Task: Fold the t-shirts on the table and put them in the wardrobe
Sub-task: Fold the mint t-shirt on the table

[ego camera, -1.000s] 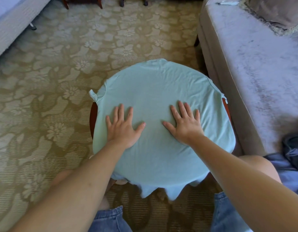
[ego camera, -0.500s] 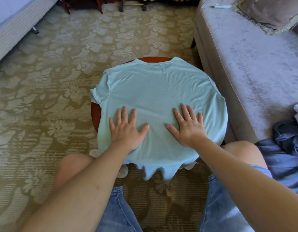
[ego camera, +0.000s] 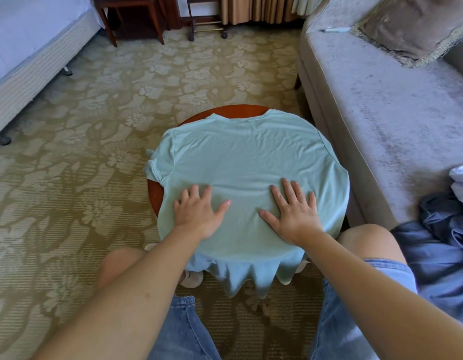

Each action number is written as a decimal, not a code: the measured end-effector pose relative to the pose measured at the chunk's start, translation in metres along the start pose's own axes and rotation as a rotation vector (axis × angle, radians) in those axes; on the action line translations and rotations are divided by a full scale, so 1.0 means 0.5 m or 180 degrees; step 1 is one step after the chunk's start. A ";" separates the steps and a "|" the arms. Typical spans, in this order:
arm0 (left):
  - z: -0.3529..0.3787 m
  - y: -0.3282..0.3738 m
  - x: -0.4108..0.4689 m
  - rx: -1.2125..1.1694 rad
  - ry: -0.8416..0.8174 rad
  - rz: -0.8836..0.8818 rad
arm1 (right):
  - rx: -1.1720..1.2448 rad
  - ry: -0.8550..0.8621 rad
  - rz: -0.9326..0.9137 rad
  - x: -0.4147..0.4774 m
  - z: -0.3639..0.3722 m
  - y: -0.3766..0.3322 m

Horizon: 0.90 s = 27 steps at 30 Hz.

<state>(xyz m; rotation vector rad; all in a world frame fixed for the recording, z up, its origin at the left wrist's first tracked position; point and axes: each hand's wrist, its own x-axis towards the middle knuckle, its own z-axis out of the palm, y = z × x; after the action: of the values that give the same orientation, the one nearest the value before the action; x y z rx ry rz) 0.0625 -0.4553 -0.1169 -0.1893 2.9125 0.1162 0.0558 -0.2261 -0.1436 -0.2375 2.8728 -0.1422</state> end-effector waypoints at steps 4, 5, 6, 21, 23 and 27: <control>-0.026 -0.011 0.040 -0.0028 0.0062 -0.0233 | 0.0016 -0.0037 0.0047 0.000 -0.004 0.005; -0.025 -0.016 0.051 0.0019 0.0068 -0.0268 | 0.0024 -0.0043 0.0067 0.000 -0.003 0.008; -0.024 -0.021 0.063 0.0025 0.0093 -0.0309 | 0.0034 -0.0028 0.0090 0.002 -0.004 0.012; 0.011 -0.071 0.166 -0.0493 0.0364 -0.0221 | 0.0213 0.0434 0.0481 0.125 -0.049 -0.072; 0.016 -0.074 0.168 -0.0597 0.0464 -0.0230 | 0.0229 0.0417 0.0212 0.177 -0.066 -0.133; 0.025 -0.080 0.173 -0.1074 0.0964 -0.0447 | 0.0280 0.0062 -0.0112 0.254 -0.066 -0.215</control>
<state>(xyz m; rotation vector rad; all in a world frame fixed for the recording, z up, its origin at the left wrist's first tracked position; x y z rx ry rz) -0.0131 -0.5039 -0.1508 -0.5058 3.1435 0.6061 -0.0581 -0.3512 -0.1303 -0.2711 2.8742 -0.2781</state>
